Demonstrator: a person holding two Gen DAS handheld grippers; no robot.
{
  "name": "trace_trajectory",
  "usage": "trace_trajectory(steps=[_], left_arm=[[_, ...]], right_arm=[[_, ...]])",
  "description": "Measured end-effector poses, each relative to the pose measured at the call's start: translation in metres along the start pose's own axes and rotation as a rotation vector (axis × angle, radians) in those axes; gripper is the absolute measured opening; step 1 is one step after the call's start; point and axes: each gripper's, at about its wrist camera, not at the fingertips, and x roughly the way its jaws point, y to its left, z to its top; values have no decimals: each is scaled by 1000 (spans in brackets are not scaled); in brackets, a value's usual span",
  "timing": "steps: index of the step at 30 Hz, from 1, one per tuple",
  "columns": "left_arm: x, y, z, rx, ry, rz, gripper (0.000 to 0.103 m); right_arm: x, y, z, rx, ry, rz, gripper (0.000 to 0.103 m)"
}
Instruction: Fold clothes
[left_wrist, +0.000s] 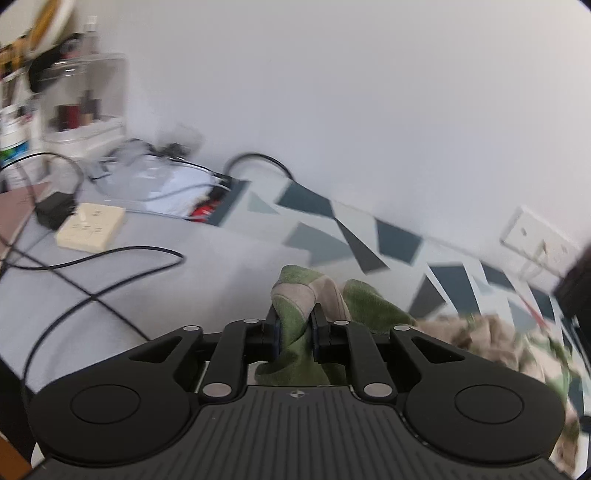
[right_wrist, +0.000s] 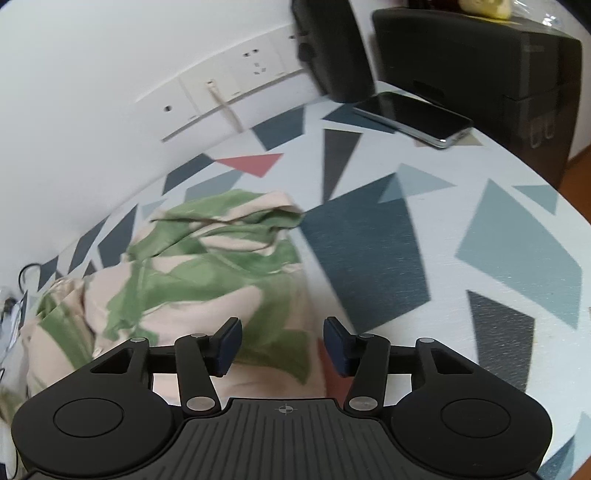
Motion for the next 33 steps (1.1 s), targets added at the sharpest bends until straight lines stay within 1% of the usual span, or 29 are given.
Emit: trace_trajectory(steps=[1,2,3,4,6,8,9,10,11,14,15,17,19,21,22,23,24,25,26,27,28,30,33], left_arm=[[4,-6,-2,31,28,-14,29],[5,-12,-5,60,42,-26,62],[5,-17,-9,88,48,-38,94],[6,-23,-12,116,54,-49,97],[2,-35,-12,184,33,-73,98],[1,-47,-4,233,8,-99,98],[1,-52,1,250,-8,-120,98],[4,-59,6,268,-18,-146,101],[9,-64,11,286,-17,-168,102],[43,-84,14,355,54,-220,102],[59,-91,13,385,87,-226,102],[88,-103,5,448,149,-213,102],[110,-116,-4,512,213,-229,102],[120,-124,-11,568,220,-239,102],[121,-126,-14,591,206,-241,99],[120,-127,-16,606,193,-252,92],[119,-126,-16,607,196,-269,63],[119,-124,-17,602,206,-287,31],[118,-122,-17,600,208,-288,25],[115,-119,-18,604,201,-283,21],[111,-116,-19,611,190,-280,18],[103,-108,-21,613,178,-260,16],[96,-86,-19,550,180,-218,15]], right_arm=[[-1,4,-2,-9,1,2,51],[-2,7,-3,-19,3,5,55],[-2,11,-5,-29,5,11,56],[-3,15,-8,-43,11,20,57],[-4,25,-13,-74,32,35,60],[-3,37,-18,-114,63,43,61],[-2,43,-21,-134,78,49,65],[-2,51,-24,-153,91,66,68],[-1,58,-28,-172,105,83,73],[1,81,-39,-252,152,129,74],[3,90,-45,-292,173,140,74],[7,106,-58,-369,202,144,74],[12,117,-69,-428,229,136,74],[18,125,-80,-484,258,125,72],[20,128,-85,-513,263,115,70],[21,130,-90,-544,262,104,65],[19,132,-93,-579,242,82,52],[18,133,-95,-610,224,64,42],[17,131,-93,-615,218,57,22],[16,128,-91,-616,212,50,8],[17,123,-86,-593,208,39,7],[19,112,-75,-548,202,16,5],[27,96,-56,-504,164,-42,4]])
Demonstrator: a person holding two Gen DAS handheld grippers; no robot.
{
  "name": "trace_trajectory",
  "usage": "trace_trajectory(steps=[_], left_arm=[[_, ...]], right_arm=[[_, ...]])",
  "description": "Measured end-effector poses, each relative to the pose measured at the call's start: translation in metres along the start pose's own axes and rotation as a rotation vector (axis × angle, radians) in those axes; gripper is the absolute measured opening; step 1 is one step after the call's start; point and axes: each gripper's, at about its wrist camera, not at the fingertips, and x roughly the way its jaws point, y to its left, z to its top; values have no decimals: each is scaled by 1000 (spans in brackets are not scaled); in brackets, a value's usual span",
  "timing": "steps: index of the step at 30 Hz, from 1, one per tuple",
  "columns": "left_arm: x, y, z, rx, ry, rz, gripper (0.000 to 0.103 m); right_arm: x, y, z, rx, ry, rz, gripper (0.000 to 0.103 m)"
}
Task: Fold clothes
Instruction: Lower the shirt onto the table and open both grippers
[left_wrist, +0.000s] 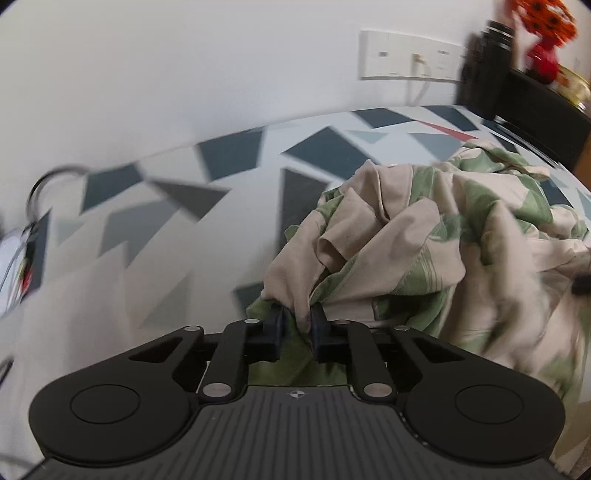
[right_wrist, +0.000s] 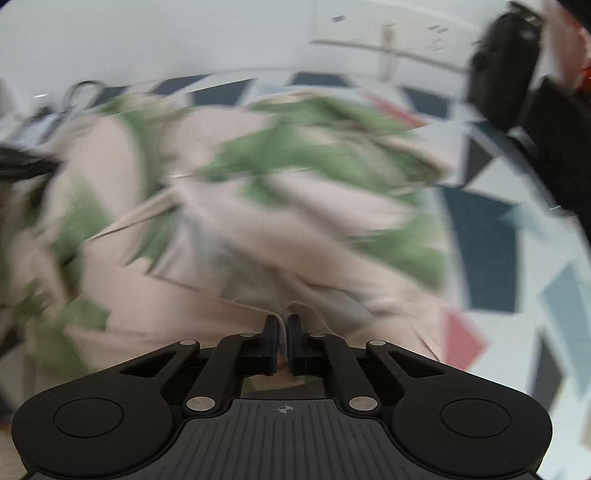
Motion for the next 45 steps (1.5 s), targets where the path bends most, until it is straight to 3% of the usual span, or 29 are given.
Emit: trace_trajectory(steps=[4,10,11,13,14,15,16,18,21,25,27,28,29,30,32,33,35,41,44,45], left_arm=[[-17,22,-20,-97,1,40,15],[-39,34,-47,-227,6,51,16],[-42,36,-50,-258,9,49,16],[-48,37,-56,-315,14,47,26],[-51,37,-57,-333,12,49,31],[-54,36,-57,-350,9,53,46],[-57,35,-57,-362,0,52,68],[-64,30,-54,-363,-34,30,85],[-61,14,-46,-301,-31,-5,90],[-37,-2,-41,-248,32,-4,90],[-32,-6,-41,-220,40,-1,90],[-29,-8,-41,-205,43,0,84],[-27,-10,-41,-190,46,2,77],[-26,-11,-40,-170,51,8,61],[-26,-7,-40,-152,51,2,51],[-27,-2,-41,-157,50,-4,44],[-28,8,-40,-177,54,-8,37],[-24,16,-36,-213,46,8,37],[-24,12,-34,-229,58,6,48],[-25,12,-34,-234,61,-3,59]], right_arm=[[13,-27,20,52,-30,-65,4],[39,-28,54,92,-71,-87,5],[42,-27,57,92,-70,-88,10],[35,-23,57,98,-89,-71,30],[28,-20,55,97,-100,-59,47],[20,-17,53,91,-115,-48,56],[11,-14,50,84,-132,-37,59],[-3,-4,43,77,-131,14,61],[-7,15,32,42,-71,96,66],[12,39,22,-14,9,94,65],[16,43,22,-26,19,109,56],[16,43,22,-43,23,119,51],[16,43,21,-66,19,128,40],[14,42,20,-81,14,130,26],[11,37,18,-78,6,135,8],[10,30,18,-52,3,131,5],[8,14,19,0,-18,86,4],[3,-53,31,171,-116,-92,4],[3,-55,33,204,-118,-116,10],[2,-52,33,205,-115,-125,21]])
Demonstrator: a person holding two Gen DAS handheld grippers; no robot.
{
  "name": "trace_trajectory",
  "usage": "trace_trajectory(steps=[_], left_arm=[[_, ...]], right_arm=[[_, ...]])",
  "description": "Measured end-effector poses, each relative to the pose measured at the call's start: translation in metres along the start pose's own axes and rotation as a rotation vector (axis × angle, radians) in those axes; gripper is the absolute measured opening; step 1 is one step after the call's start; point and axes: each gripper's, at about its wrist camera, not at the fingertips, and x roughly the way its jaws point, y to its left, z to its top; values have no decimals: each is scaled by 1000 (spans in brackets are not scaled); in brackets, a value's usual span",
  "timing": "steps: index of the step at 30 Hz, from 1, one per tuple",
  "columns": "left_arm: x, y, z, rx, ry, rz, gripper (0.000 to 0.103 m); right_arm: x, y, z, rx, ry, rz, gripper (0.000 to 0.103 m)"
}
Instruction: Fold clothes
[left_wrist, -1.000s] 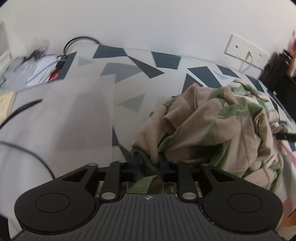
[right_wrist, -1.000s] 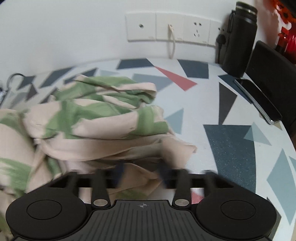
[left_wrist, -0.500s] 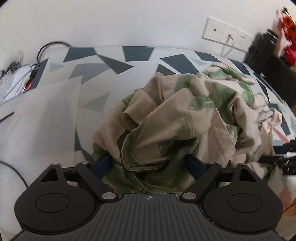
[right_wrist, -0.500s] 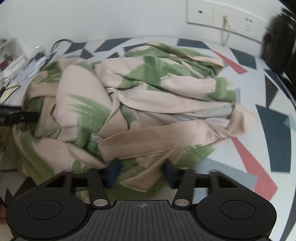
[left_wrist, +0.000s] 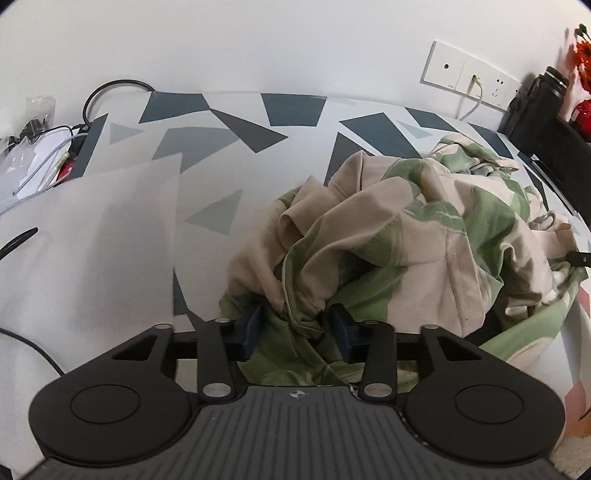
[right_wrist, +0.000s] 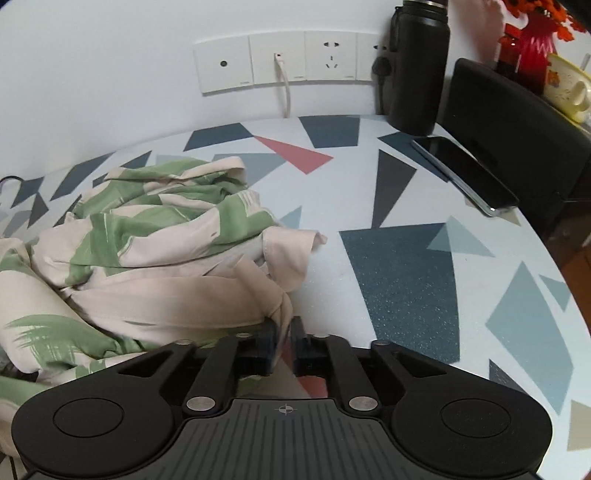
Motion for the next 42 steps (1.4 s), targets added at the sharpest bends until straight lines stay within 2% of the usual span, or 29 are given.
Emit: trace_trajectory(steps=[1,3,6,8,10,11,12,16,19,20,21,23,25,29,32,34,36,38,39,42], left_arm=[[-3,1,-1,-4,-2,-8,67],[-10,3,-3,-12,-13,-16,69],[-27,10,-6,-40,-32,-30,72],[-39,17,-11,-61,-51,-48,77],[-51,23,-19,-70,-68,-57,86],[-54,25,-22,-70,-70,-51,87],[-56,28,-26,-69,-70,-43,88],[-53,40,-33,-136,-52,-16,88],[-51,46,-36,-200,-53,-23,88],[-51,46,-38,-202,-55,-19,88],[-52,44,-38,-199,-58,-13,88],[-53,42,-37,-187,-65,-4,92],[-55,41,-35,-177,-77,0,94],[-54,37,-34,-183,-79,-29,94],[-46,22,-33,-143,-58,-76,94],[-39,7,-33,-97,-41,-84,94],[-31,-9,-32,-52,-23,-90,94],[-26,-21,-33,-28,-15,-103,94],[-25,-26,-33,-18,-15,-108,94],[-20,-43,-31,32,-17,-117,94]], right_arm=[[-5,4,-3,-14,-10,-1,26],[-18,11,-9,-60,-46,42,41],[-39,25,-17,-127,-78,125,41],[-51,34,-19,-170,-95,214,42],[-58,48,-27,-234,-98,323,53],[-59,57,-30,-277,-97,347,62],[-60,66,-32,-319,-97,372,63],[-50,103,-44,-476,-55,403,59],[-37,114,-52,-518,15,382,38],[-34,113,-53,-514,25,369,20],[-33,108,-51,-494,28,363,10],[-37,91,-44,-388,16,389,7],[-47,69,-37,-258,-45,369,6],[-65,17,-26,12,-184,218,6],[-61,-26,-24,211,-181,68,7],[-56,-38,-26,242,-130,59,13],[-57,-41,-29,225,-108,59,32],[-63,-32,-33,173,-116,93,45],[-66,-27,-35,152,-119,119,49],[-70,-9,-37,90,-112,201,54]])
